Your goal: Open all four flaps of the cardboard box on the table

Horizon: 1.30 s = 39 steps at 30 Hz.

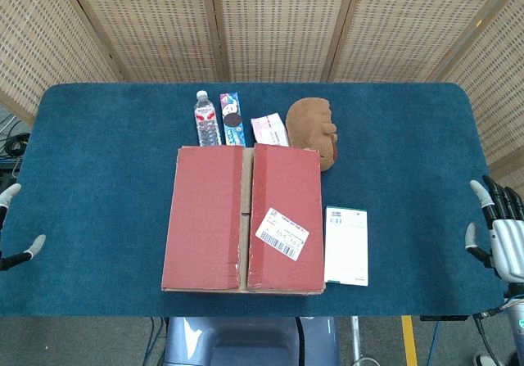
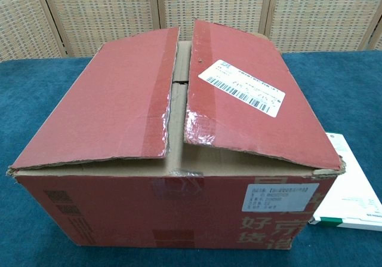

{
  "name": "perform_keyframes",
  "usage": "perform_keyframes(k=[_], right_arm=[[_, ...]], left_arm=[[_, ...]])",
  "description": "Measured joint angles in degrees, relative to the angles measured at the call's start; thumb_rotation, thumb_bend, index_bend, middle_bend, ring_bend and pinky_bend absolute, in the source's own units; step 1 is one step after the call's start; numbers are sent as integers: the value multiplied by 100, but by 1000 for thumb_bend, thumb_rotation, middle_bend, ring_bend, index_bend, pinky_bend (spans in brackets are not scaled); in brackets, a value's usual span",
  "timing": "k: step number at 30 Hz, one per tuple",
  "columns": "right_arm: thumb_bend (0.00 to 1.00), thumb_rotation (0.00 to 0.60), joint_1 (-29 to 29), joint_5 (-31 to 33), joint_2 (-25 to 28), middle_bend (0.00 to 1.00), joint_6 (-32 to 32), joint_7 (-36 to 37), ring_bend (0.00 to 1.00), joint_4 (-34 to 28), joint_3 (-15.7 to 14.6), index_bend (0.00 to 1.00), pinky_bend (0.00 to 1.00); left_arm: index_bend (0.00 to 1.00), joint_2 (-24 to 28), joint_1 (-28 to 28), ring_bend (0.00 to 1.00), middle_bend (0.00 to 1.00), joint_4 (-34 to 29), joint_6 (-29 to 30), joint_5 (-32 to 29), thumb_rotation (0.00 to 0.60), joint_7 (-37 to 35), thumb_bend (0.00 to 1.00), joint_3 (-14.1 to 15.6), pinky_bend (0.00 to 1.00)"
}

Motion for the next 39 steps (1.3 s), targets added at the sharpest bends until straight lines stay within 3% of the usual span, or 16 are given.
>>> perform_keyframes(k=[27,32,39], right_arm=[[727,600,20,-76,43,0,32,236,0,20,18,42,0],[797,600,95,-132,91,0,-34,295,0,8,39,41,0],[989,600,370,-444,277,15,-204,551,0,-133,112,41,0]], left_arm=[[107,-1,-4,0,20,-2,-39,30,513,22,267,48,0],[106,-4,-18,0,20,-38,-98,9,515,84,267,75,0],[107,-39,-55,0,19,-113,-174,-16,514,195,267,116,0]])
